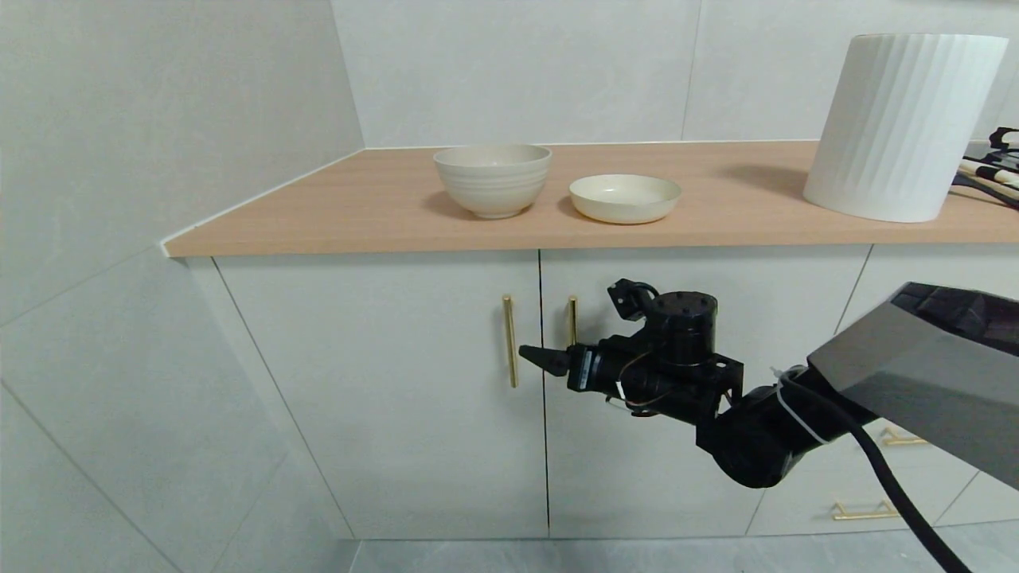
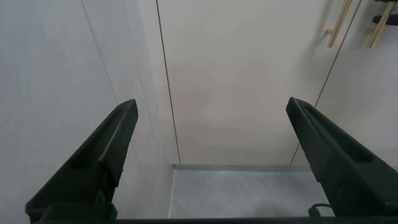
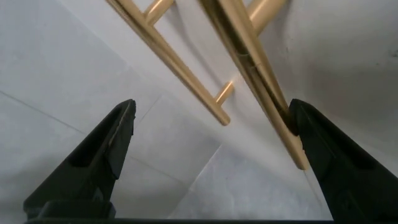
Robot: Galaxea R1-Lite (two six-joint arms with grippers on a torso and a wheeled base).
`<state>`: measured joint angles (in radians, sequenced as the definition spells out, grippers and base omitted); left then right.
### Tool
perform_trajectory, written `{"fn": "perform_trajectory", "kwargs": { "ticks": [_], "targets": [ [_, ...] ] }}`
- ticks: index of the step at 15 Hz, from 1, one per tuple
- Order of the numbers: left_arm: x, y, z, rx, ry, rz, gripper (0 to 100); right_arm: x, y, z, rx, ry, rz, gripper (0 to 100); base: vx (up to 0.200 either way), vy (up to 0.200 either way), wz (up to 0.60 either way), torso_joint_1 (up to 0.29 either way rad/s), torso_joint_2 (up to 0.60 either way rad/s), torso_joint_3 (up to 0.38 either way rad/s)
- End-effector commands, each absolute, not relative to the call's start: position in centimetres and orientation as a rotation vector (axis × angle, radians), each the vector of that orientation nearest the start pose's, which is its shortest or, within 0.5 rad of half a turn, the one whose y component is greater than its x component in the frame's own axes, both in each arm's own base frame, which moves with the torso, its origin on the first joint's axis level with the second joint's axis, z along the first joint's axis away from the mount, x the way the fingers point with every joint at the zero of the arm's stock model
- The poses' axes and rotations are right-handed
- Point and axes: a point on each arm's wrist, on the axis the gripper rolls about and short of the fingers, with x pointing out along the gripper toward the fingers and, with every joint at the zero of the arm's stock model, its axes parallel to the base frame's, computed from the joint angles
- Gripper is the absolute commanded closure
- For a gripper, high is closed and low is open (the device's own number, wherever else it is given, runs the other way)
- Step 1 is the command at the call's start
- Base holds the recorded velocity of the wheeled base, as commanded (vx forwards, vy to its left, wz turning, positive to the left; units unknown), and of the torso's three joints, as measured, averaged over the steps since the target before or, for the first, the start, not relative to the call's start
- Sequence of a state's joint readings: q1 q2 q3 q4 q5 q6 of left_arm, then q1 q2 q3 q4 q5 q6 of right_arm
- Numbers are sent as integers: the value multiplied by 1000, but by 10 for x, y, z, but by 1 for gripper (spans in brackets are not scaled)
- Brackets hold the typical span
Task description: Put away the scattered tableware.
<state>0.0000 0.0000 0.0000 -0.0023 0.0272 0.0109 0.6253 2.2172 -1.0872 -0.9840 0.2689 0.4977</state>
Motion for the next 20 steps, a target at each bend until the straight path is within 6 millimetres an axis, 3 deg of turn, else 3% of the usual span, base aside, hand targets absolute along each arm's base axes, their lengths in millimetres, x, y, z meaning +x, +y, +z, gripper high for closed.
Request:
{"fn": "perform_trajectory", "kwargs": {
  "ticks": [1,10,14,20],
  "targets": [
    [-23,1,76,11,-1,28,0,332,253,106,438,371,873,0,0,0,0,0,0,0],
    [-23,1,76,11,-3,28,0,294,233,129,435,419,1011,0,0,0,0,0,0,0],
    [-23,1,76,11,-3,28,0,252,211,142,426,465,1119,0,0,0,0,0,0,0],
    [-23,1,76,12,-3,28,0,213,186,157,423,467,1193,0,0,0,0,0,0,0]
  ]
}}
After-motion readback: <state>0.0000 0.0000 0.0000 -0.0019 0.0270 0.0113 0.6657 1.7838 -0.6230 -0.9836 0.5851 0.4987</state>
